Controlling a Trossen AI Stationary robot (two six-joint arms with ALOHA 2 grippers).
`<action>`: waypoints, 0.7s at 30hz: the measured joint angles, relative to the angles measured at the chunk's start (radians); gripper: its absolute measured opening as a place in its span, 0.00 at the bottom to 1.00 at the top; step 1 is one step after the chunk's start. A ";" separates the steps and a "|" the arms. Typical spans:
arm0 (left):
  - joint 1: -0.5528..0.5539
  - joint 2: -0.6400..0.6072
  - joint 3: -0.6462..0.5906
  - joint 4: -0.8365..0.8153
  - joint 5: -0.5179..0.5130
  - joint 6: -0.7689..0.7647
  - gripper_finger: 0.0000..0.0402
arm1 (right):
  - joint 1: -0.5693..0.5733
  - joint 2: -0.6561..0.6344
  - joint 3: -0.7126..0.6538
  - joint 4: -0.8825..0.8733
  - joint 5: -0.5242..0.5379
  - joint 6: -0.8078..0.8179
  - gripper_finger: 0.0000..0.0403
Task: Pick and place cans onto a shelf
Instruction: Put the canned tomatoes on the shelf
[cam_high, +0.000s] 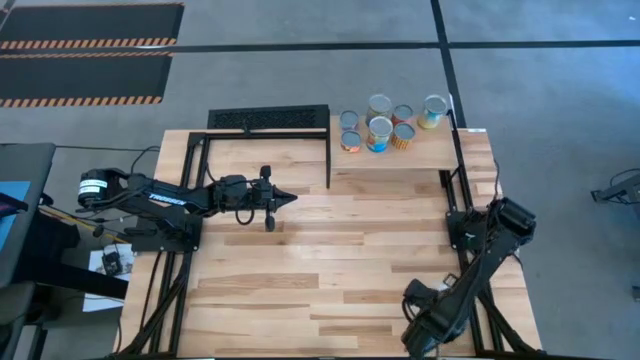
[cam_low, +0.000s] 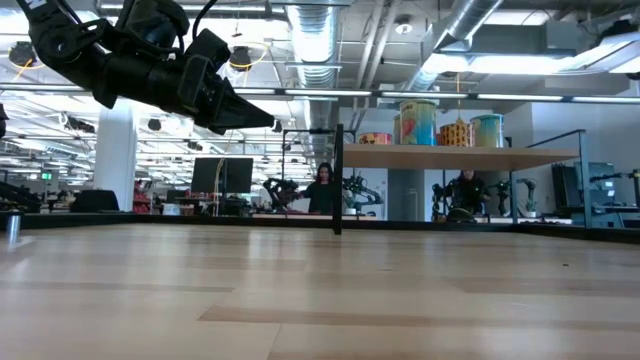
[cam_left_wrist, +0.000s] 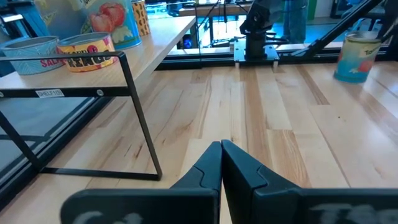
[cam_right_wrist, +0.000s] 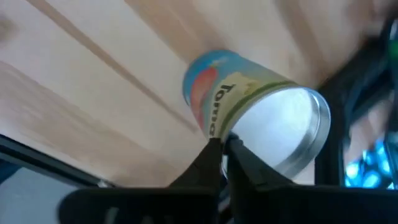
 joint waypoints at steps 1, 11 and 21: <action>0.000 0.000 0.000 0.000 0.000 0.000 0.00 | -0.012 -0.008 -0.001 0.002 0.020 -0.025 0.05; 0.000 0.000 0.000 0.001 0.000 0.000 0.00 | -0.229 -0.195 -0.001 0.007 0.278 -0.360 0.01; 0.000 0.000 0.000 0.005 0.000 0.000 0.00 | -0.627 -0.394 0.099 -0.168 0.434 -0.909 0.01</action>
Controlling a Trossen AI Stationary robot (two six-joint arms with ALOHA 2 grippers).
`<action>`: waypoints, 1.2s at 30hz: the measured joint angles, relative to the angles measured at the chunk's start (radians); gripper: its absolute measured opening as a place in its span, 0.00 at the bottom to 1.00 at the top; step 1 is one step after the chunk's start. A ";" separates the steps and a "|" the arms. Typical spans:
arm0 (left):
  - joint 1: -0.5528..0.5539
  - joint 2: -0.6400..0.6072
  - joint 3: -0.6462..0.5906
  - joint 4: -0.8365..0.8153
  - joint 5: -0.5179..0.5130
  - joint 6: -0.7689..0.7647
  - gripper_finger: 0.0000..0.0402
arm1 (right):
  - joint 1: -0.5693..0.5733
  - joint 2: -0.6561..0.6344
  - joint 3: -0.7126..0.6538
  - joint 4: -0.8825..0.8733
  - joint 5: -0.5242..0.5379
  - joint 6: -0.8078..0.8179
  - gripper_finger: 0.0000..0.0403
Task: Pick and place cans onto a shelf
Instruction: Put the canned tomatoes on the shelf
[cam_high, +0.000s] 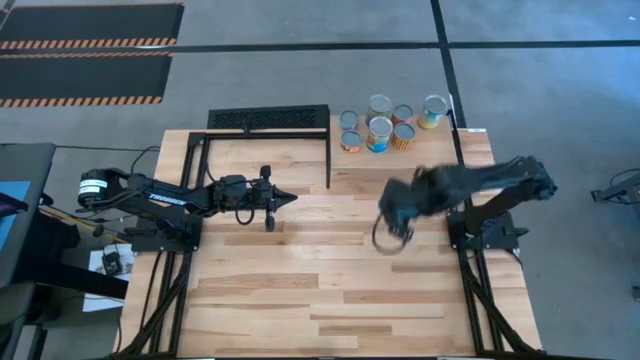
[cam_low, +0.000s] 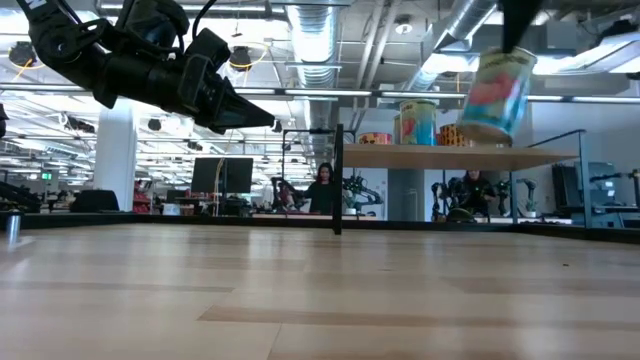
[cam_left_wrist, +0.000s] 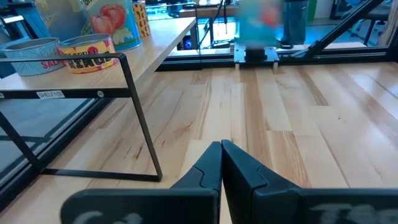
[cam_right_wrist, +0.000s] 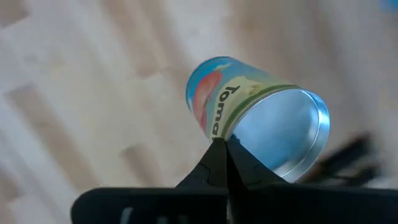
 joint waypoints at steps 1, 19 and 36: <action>0.000 0.000 0.000 0.000 0.000 0.000 0.00 | -0.037 -0.007 0.031 -0.018 0.017 -0.045 0.01; 0.000 0.000 0.001 0.016 0.002 -0.001 0.00 | -0.666 -0.192 0.107 -0.011 0.046 -0.761 0.01; 0.000 0.000 0.001 0.020 0.003 -0.002 0.00 | -0.969 -0.194 0.107 -0.012 -0.017 -1.081 0.01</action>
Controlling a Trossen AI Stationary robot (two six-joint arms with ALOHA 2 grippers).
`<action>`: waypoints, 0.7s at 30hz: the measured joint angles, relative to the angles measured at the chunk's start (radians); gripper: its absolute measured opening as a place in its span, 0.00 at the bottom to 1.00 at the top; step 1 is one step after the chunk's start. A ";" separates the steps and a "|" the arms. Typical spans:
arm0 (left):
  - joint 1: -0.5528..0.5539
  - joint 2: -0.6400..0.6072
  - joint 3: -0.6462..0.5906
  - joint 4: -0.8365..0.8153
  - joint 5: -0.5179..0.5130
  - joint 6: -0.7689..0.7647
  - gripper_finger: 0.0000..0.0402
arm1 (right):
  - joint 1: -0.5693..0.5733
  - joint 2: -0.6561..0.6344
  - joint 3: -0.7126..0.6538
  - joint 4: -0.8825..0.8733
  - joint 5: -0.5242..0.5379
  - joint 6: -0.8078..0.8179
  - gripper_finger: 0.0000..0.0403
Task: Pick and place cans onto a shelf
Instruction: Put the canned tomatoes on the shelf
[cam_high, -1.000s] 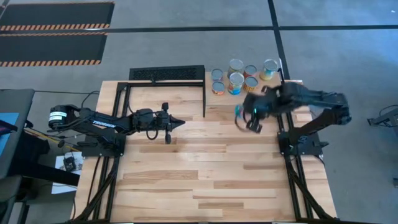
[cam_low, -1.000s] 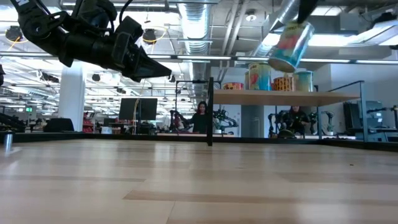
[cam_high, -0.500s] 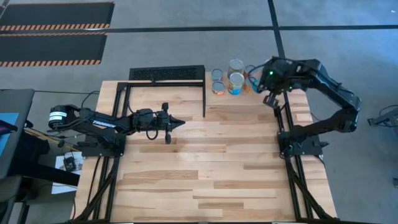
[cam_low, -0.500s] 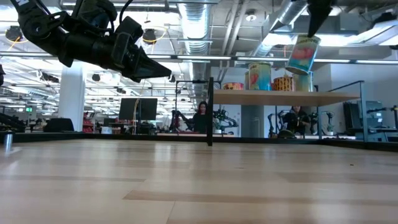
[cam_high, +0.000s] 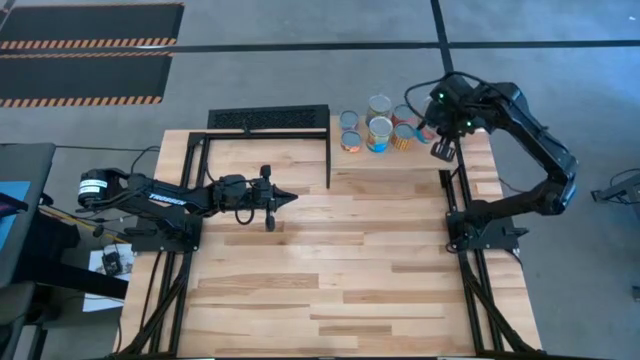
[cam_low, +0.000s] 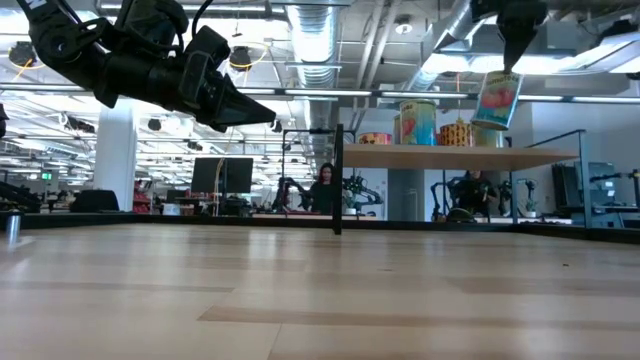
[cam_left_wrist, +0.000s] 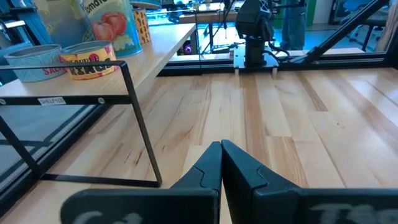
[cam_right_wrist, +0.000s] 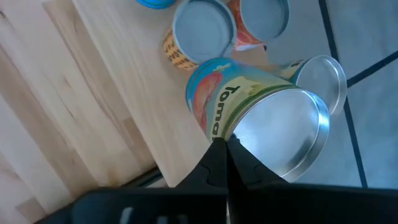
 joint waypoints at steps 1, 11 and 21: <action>0.000 0.000 0.000 -0.003 0.000 0.000 0.00 | -0.014 0.000 0.000 0.000 -0.002 -0.009 0.01; 0.000 0.000 0.000 -0.005 0.000 0.000 0.00 | -0.084 0.029 0.001 -0.001 -0.049 -0.056 0.01; 0.000 0.000 0.000 -0.005 0.000 0.000 0.00 | -0.085 0.134 0.000 0.000 -0.042 -0.090 0.02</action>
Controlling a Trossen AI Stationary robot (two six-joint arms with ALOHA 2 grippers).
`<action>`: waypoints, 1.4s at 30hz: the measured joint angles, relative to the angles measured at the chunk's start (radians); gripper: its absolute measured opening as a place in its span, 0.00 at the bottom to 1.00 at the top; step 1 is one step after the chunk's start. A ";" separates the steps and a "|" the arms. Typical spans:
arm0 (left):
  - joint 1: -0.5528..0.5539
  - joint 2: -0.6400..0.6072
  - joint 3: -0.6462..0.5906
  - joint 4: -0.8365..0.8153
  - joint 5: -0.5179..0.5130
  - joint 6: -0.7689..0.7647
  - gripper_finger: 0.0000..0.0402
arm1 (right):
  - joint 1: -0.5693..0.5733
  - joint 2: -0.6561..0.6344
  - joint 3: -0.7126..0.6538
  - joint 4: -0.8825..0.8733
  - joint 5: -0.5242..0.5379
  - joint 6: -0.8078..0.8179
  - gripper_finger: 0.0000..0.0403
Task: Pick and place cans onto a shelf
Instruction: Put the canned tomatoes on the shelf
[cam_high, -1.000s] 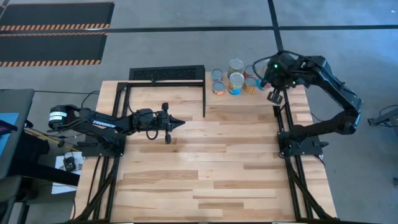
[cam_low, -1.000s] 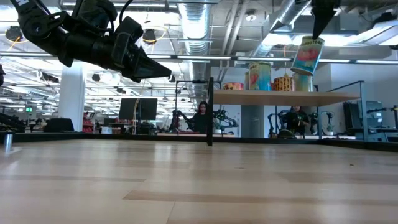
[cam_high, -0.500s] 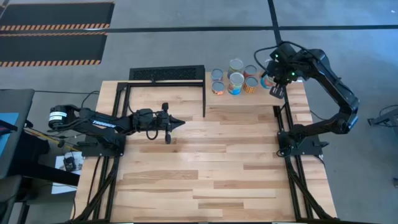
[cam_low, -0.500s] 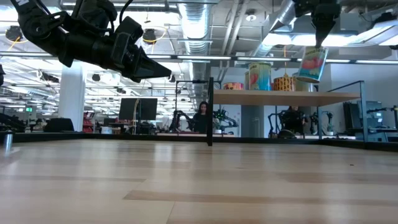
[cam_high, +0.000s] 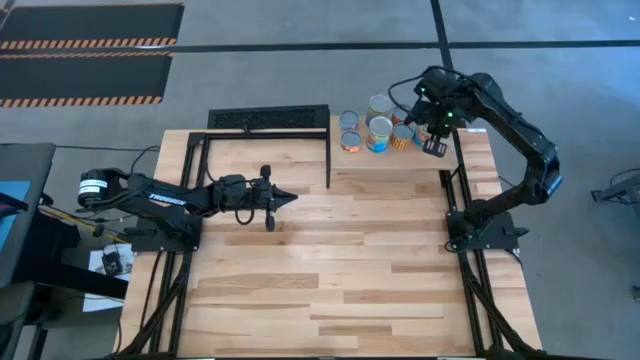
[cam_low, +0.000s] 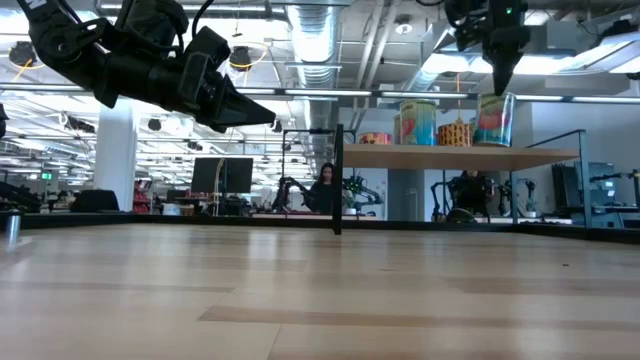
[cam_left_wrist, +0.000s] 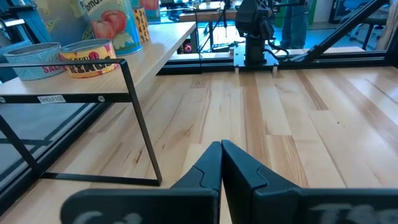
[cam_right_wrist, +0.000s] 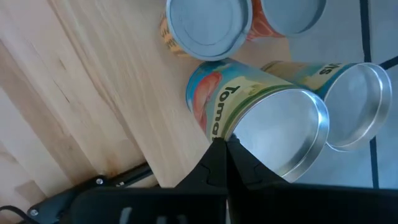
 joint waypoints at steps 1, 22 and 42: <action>0.000 0.000 0.000 0.000 0.000 0.000 0.00 | -0.004 0.006 0.000 -0.001 0.001 -0.006 0.02; 0.000 0.000 0.000 0.000 0.000 -0.001 0.00 | -0.059 0.014 0.000 0.000 -0.029 -0.021 0.01; 0.000 0.000 0.000 0.000 0.000 -0.001 0.00 | -0.059 0.015 0.000 0.000 -0.005 -0.008 0.01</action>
